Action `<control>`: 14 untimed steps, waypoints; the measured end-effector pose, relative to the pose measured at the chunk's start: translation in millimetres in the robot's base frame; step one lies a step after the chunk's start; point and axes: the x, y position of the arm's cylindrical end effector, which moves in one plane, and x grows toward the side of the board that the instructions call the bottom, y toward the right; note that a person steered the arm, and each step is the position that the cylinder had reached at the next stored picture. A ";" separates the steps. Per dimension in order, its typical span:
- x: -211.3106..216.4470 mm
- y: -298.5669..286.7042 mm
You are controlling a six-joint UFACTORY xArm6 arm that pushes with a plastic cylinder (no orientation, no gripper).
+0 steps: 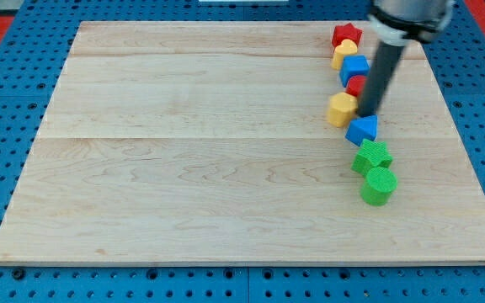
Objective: Place the red circle above the yellow hexagon
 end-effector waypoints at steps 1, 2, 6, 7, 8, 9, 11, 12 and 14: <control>-12.0 -73.6; -26.9 -141.0; -8.3 -89.3; -8.2 -61.7; -8.2 -34.0; -8.2 -9.9; -1.4 -1.6; 0.6 37.6; 4.8 54.1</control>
